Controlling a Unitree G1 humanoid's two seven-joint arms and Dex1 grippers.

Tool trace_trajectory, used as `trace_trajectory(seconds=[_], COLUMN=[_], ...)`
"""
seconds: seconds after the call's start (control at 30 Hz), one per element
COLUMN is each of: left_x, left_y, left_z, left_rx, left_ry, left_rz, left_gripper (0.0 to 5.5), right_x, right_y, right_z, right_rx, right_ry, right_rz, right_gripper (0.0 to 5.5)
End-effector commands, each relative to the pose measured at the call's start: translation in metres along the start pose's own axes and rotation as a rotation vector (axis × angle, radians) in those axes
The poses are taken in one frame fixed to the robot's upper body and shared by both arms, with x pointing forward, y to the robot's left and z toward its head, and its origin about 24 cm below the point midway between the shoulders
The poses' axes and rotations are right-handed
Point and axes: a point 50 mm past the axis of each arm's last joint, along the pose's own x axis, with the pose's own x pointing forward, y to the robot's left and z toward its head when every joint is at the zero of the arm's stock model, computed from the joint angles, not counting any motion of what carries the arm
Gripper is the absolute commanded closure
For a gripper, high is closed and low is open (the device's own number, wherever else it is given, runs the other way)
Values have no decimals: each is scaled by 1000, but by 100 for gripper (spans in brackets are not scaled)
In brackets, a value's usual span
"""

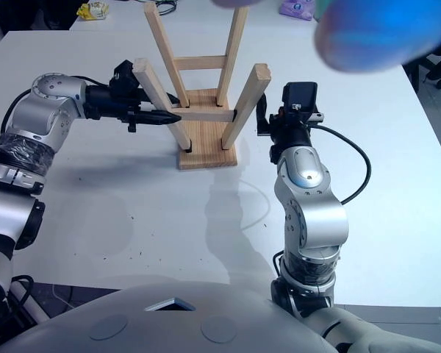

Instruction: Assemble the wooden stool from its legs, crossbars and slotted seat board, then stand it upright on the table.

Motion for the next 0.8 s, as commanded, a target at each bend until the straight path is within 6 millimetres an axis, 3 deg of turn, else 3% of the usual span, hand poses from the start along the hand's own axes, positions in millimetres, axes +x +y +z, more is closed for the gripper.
trace_trajectory(seconds=[0.03, 0.4, 0.6, 0.8], left_x=[49, 56, 67, 74], left_y=[-38, -33, -33, -27], left_z=[-87, -75, -63, -35], left_rx=[-264, -266, -244, -214], left_ry=[398, 331, 298, 254], left_rz=[-204, -194, -206, -193], left_gripper=[346, 346, 346, 346], right_x=[-13, -29, -29, -26], right_y=[55, 66, 68, 54], right_z=[34, 32, 31, 24], right_rx=[122, 145, 152, 148], right_ry=[-147, -131, -129, -115], right_rz=[385, 593, 594, 519], right_gripper=[155, 155, 155, 155])
